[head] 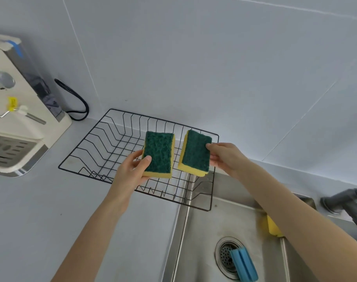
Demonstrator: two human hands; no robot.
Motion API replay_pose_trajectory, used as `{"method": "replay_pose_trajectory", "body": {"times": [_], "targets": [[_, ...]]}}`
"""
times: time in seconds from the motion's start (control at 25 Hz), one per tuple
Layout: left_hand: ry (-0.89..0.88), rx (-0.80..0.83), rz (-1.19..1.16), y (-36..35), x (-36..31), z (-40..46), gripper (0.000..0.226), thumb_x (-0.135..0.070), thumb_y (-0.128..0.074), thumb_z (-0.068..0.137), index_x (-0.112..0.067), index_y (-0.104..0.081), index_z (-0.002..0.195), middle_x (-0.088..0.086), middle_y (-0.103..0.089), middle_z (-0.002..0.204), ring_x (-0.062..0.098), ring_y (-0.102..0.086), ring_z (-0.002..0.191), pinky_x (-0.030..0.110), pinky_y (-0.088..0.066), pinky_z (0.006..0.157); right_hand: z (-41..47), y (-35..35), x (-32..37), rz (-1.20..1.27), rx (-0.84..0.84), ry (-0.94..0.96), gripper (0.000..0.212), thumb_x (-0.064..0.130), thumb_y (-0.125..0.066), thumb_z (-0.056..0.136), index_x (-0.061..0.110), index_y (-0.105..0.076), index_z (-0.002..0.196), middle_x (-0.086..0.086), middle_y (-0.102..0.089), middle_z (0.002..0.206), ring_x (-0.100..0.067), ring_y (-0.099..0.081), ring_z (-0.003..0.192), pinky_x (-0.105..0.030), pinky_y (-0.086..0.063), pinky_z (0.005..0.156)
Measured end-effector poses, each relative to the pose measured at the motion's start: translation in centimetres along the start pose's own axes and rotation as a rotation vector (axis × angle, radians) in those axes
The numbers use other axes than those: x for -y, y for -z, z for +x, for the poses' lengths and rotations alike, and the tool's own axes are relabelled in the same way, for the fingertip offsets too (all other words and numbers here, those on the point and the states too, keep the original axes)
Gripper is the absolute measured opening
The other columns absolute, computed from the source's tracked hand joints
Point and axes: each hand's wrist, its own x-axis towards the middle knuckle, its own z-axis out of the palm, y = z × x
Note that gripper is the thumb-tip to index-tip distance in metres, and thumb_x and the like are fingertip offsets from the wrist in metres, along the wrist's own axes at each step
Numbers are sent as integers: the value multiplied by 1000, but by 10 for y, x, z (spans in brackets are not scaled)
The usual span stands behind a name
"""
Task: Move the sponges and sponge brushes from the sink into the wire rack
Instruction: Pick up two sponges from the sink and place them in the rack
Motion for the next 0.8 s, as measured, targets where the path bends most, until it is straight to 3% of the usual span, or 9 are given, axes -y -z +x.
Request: {"method": "replay_pose_trajectory", "body": {"times": [0.2,0.28,0.36,0.48,0.6,0.64,0.8], "targets": [[-7,15,-4,5,-1,23,23,-27,-52,88,-28,-49,111,-8,-63,100,5,-62,93,19,-48,71,36,-25,2,-331,-68,-50,29,10,-54,90,-9,-52,112,-22,-63,105,-26,-62,90,-31,-52,86],[-1,18,-12,8,2,28,26,-26,-52,88,-27,-48,114,-8,-63,101,4,-62,93,19,-49,71,47,-32,2,-474,-93,-48,18,14,-55,90,-3,-55,96,-18,-64,96,-27,-63,89,-30,-52,86],[4,22,-6,11,5,31,30,-26,-52,88,-25,-48,117,-8,-63,100,4,-62,92,18,-49,71,56,-37,-2,-611,-117,-22,15,15,-55,90,2,-53,83,-21,-66,101,-31,-66,92,-33,-52,88],[11,20,4,15,11,36,26,-26,-52,87,-27,-50,114,-8,-64,97,0,-65,83,14,-53,63,66,-45,-8,-822,-128,17,24,18,-51,91,-3,-53,103,-23,-67,105,-33,-67,95,-34,-51,80],[23,20,0,18,15,38,18,-26,-52,87,-33,-51,103,-7,-65,95,-1,-66,82,12,-53,60,72,-52,-10,-1014,-144,63,17,13,-47,92,-1,-43,100,-24,-56,99,-35,-58,85,-30,-45,57],[25,22,0,19,16,39,17,-26,-52,87,-34,-51,103,-8,-65,95,0,-65,83,13,-52,62,72,-54,-11,-1079,-148,71,16,10,-46,92,0,-40,103,-23,-50,103,-35,-54,88,-31,-40,56],[24,35,-9,20,19,40,18,-26,-52,87,-33,-51,104,-10,-65,95,-3,-66,82,18,-53,73,66,-61,-18,-1400,-111,199,42,15,-46,91,4,-31,128,-23,-34,129,-37,-41,115,-38,-41,79]]}}
